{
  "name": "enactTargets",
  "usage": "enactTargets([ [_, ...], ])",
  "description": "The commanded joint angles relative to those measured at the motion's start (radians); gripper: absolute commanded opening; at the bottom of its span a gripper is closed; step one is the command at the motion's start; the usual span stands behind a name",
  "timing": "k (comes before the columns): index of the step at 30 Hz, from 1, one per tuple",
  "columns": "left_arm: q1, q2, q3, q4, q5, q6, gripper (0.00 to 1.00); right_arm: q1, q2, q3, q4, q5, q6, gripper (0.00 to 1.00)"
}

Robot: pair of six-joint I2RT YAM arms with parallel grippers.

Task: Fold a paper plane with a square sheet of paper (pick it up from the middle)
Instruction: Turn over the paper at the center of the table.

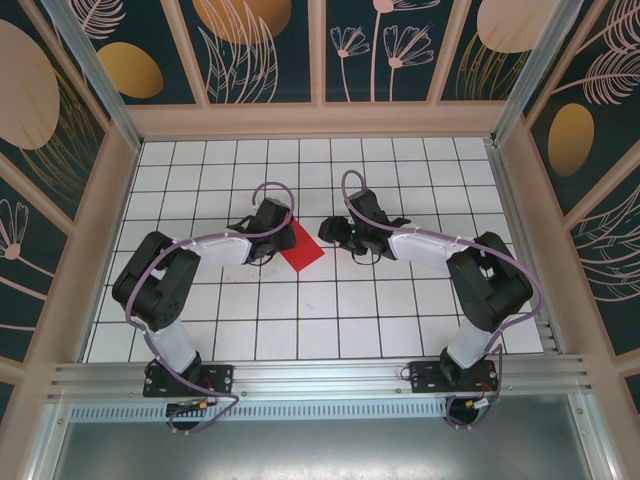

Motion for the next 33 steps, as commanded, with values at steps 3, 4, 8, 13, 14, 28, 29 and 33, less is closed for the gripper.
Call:
enactTargets([
  [3,0.000,0.043,0.025,0.016,0.044,0.042,0.31,-0.005,-0.023,-0.002,-0.013,0.033,0.018,0.66],
  [4,0.000,0.045,0.025,0.018,0.061,0.057,0.31,-0.011,-0.032,-0.009,-0.012,0.036,0.023,0.66],
  [8,-0.003,0.056,0.022,0.013,0.151,0.149,0.29,-0.038,-0.080,-0.056,-0.007,0.057,0.049,0.66],
  [13,-0.011,0.049,-0.002,-0.019,0.214,0.264,0.27,-0.075,-0.157,-0.118,-0.012,0.075,0.065,0.66],
  [14,-0.012,0.044,-0.007,-0.024,0.239,0.287,0.27,-0.081,-0.174,-0.129,-0.015,0.077,0.065,0.66],
  [28,-0.021,-0.163,-0.058,0.000,0.211,0.229,0.36,-0.047,-0.093,-0.058,-0.069,-0.023,-0.019,0.57],
  [29,-0.022,-0.182,-0.067,0.008,0.194,0.196,0.37,-0.029,-0.064,-0.027,-0.081,-0.018,-0.028,0.54],
  [33,-0.017,-0.231,-0.110,0.024,0.121,0.071,0.41,0.025,0.042,0.070,-0.110,-0.005,-0.048,0.44],
])
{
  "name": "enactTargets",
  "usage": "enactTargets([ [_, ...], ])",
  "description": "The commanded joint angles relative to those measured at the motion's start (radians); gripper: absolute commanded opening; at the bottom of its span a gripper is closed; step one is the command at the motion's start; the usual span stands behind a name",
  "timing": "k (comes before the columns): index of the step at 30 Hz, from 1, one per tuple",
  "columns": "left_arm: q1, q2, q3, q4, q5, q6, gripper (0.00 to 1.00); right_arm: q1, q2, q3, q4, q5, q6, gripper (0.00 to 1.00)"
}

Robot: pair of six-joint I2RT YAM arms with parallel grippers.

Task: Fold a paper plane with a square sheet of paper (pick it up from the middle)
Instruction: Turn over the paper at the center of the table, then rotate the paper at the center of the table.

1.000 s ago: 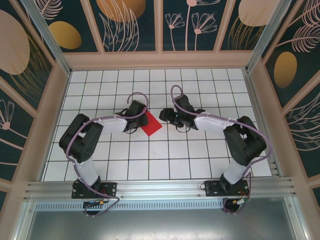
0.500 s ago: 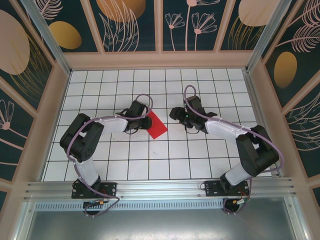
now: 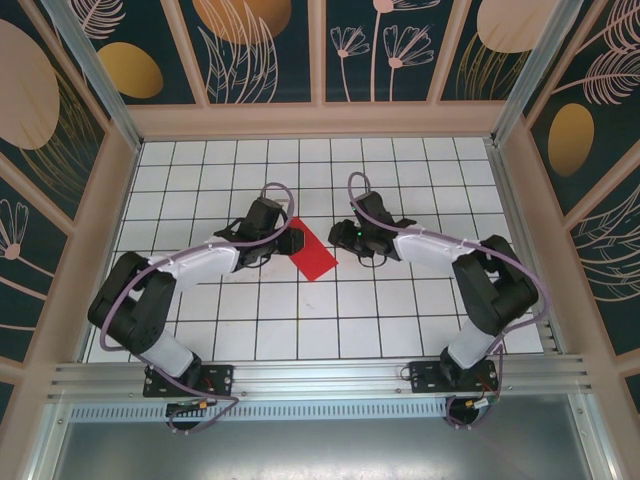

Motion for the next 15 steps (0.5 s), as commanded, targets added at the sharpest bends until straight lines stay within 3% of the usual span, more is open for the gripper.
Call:
enactTargets([
  [1,0.004,-0.029,-0.047,0.020,-0.079,-0.143,0.42,0.041,0.074,0.093,-0.052,-0.010,-0.035,0.43],
  [9,0.019,-0.072,-0.110,0.056,-0.098,-0.226,0.43,0.092,0.219,0.188,-0.090,-0.003,-0.041,0.34],
  [15,0.019,-0.062,-0.128,0.099,-0.047,-0.265,0.44,0.116,0.214,0.158,-0.156,0.115,0.021,0.33],
])
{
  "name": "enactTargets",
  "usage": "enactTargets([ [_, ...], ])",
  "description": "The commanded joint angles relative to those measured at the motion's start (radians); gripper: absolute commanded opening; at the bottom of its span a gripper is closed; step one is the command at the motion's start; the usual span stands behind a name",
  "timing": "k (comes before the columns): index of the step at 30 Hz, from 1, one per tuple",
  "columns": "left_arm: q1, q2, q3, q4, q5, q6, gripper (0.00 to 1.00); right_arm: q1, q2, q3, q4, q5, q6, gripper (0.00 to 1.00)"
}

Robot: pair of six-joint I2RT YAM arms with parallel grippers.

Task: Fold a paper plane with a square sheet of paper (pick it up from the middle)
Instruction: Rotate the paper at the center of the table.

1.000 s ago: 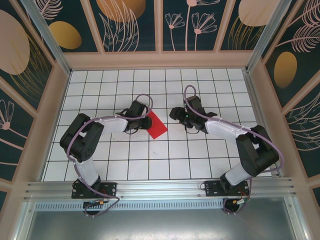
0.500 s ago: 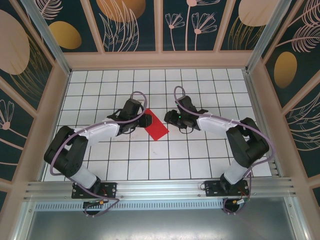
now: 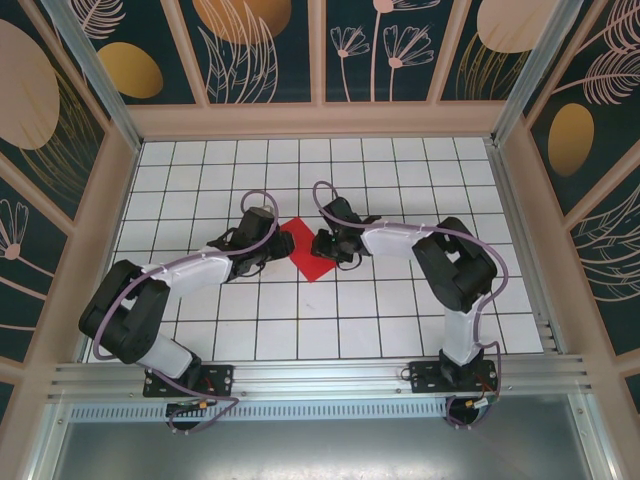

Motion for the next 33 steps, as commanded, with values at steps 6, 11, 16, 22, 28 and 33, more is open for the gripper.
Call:
enactTargets([
  [6,0.006,0.012,-0.035,0.109,0.068,-0.078,0.43,0.098,-0.063,-0.073,-0.144,0.163,0.131,0.34],
  [11,0.006,0.070,-0.024,0.150,0.113,-0.086,0.40,0.128,-0.130,-0.174,-0.046,0.103,0.260,0.35],
  [16,0.006,0.141,0.017,0.121,0.119,-0.086,0.35,0.128,-0.171,-0.248,0.149,-0.017,0.347,0.35],
  [22,0.006,0.169,0.006,0.098,0.092,-0.102,0.34,0.119,-0.156,-0.245,0.192,-0.046,0.365,0.35],
  [28,0.006,0.256,0.066,0.083,0.093,-0.048,0.33,0.105,-0.189,-0.277,0.234,-0.046,0.359,0.38],
  [33,0.006,0.324,0.151,0.046,0.096,0.055,0.31,0.089,-0.294,-0.317,0.234,0.027,0.337,0.47],
])
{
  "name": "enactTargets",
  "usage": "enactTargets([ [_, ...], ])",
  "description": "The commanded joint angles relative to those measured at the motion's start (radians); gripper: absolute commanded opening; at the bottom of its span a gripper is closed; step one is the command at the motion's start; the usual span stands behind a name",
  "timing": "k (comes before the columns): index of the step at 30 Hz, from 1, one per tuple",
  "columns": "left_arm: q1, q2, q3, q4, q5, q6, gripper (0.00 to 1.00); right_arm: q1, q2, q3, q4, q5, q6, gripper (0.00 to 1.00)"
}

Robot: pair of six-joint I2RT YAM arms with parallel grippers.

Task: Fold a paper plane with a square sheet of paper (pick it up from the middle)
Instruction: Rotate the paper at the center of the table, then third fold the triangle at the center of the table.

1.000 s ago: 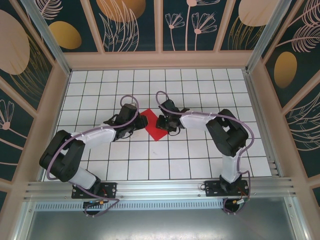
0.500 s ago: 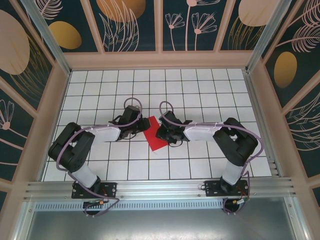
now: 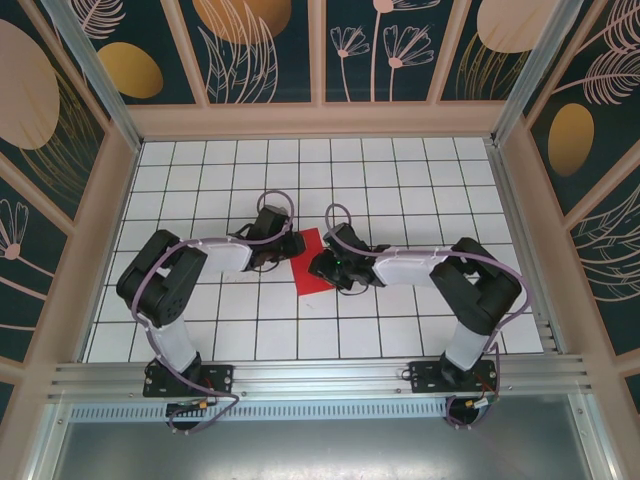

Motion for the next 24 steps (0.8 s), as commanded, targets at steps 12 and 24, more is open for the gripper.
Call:
enactTargets([
  [12,0.003,-0.132,0.047,-0.088,0.073,0.103,0.48,-0.075,-0.242,-0.070,-0.035,0.101,-0.140,0.75],
  [24,-0.037,-0.242,-0.158,0.017,0.135,-0.048,0.33,-0.091,-0.238,-0.120,0.052,0.034,-0.163,0.99],
])
